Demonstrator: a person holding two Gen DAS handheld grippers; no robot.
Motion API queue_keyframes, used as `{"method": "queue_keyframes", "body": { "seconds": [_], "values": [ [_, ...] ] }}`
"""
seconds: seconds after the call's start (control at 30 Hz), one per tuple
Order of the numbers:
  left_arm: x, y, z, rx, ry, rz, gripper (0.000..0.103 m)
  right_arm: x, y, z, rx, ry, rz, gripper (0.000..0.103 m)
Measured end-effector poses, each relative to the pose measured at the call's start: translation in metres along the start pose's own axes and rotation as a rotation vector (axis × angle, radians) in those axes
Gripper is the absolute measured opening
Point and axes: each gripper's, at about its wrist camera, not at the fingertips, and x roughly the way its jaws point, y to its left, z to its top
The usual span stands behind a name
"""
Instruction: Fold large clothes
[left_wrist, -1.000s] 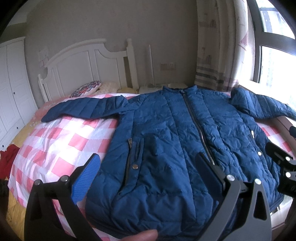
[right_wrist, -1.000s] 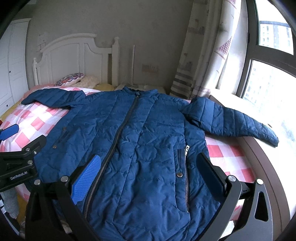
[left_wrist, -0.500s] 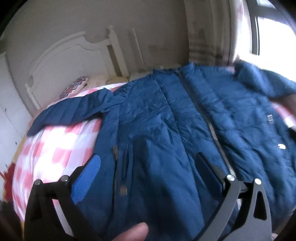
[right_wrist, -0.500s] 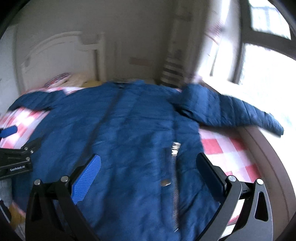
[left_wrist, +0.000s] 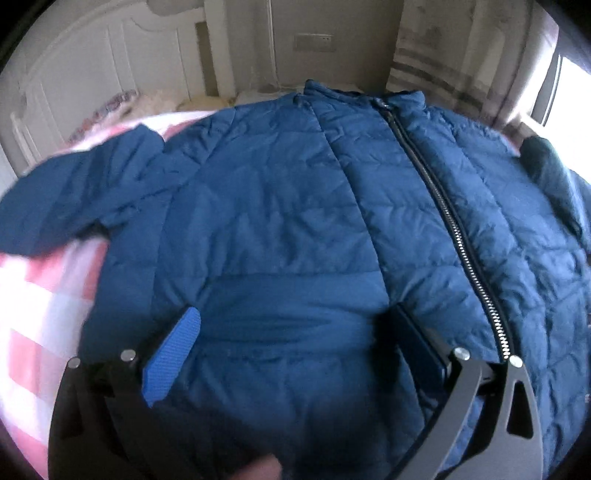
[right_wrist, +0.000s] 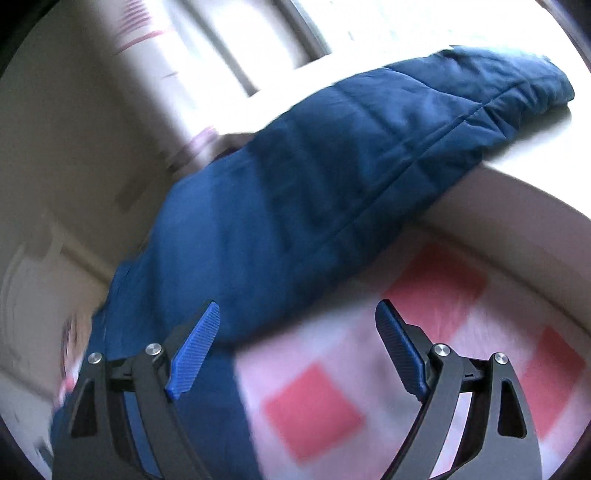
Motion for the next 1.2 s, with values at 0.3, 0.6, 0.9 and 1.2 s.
{"method": "queue_keyframes", "body": {
  "seconds": [0.3, 0.6, 0.9, 1.2],
  "values": [
    [0.003, -0.005, 0.003, 0.005, 0.023, 0.007, 0.101, 0.002, 0.025, 0.041, -0.005, -0.225, 0.022, 0.02],
    [-0.001, 0.001, 0.0, -0.016, 0.004, -0.023, 0.101, -0.018, 0.239, -0.05, -0.64, -0.15, 0.314, 0.019],
    [-0.003, 0.001, -0.001, -0.024, -0.002, -0.035, 0.101, 0.058, 0.29, -0.187, -0.91, 0.257, 0.23, 0.054],
    [-0.002, 0.002, 0.0, -0.03, -0.008, -0.041, 0.101, -0.028, 0.174, -0.1, -0.367, 0.167, 0.398, 0.069]
  ]
}}
